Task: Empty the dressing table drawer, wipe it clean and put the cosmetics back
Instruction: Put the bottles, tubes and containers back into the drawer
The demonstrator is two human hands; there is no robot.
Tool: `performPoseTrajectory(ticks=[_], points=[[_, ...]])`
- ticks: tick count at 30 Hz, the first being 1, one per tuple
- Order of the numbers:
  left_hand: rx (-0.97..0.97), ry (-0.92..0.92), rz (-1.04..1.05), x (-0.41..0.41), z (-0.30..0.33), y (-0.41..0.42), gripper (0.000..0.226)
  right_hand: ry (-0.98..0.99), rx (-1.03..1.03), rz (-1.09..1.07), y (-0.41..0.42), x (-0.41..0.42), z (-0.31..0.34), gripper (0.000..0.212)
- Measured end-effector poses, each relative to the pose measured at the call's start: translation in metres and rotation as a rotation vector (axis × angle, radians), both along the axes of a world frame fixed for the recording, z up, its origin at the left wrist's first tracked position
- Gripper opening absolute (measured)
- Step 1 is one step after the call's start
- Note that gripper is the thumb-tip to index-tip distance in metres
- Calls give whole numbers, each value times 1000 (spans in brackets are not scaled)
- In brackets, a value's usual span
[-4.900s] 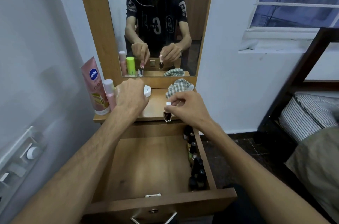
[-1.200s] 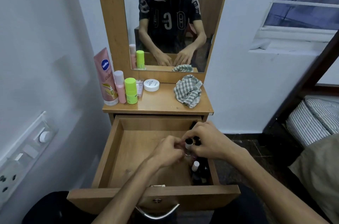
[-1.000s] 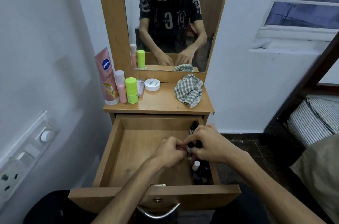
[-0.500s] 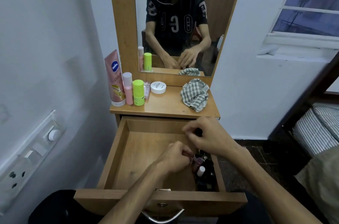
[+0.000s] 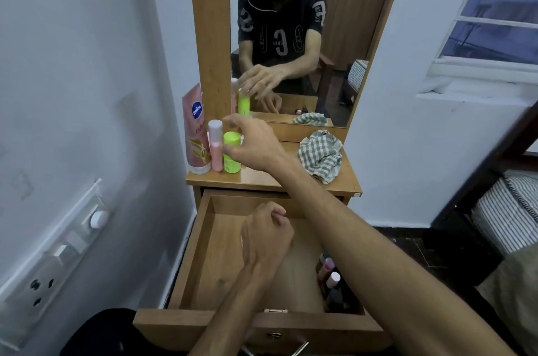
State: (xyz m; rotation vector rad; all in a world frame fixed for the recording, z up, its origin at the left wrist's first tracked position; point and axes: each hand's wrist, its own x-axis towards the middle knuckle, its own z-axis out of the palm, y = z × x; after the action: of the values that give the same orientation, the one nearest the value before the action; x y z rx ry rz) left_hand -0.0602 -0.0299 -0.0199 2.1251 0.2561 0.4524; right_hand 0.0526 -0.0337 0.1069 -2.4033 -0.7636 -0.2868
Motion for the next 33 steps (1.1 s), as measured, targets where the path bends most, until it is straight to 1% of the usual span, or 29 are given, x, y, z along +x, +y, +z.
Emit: performPoseTrajectory(ticks=[2,4,10,15,18,20,22,24,26,29,33], points=[[18,-28,2,-2,1,1,18,-37,3,-21,-1,3,-5,42],[39,-49,15,-2,3,2,16,-50,17,-42,-10,3,-6,36],[49,-69,92,-1,5,1,16,-39,71,-120,-65,-21,-2,36],[32,-20,88,0,3,3,12,39,19,-131,-127,-56,-15,29],[-40,120,-12,4,-3,1,20,122,-47,-143,-154,-74,-36,28],[-106,213,-136,5,-5,0,35,171,-71,-149,-166,-81,-52,29],[-113,287,-284,4,-7,-3,54,200,-96,-163,-174,-84,-63,29],[-104,332,-416,3,-9,-7,65,213,-120,-175,-179,-85,-70,28],[-151,346,-518,2,-14,-10,74,224,-145,-176,-181,-87,-76,26],[-160,368,-597,4,-21,-10,78,238,-170,-168,-184,-88,-82,21],[-155,373,-620,2,-21,-10,75,251,-188,-146,-188,-90,-83,18]])
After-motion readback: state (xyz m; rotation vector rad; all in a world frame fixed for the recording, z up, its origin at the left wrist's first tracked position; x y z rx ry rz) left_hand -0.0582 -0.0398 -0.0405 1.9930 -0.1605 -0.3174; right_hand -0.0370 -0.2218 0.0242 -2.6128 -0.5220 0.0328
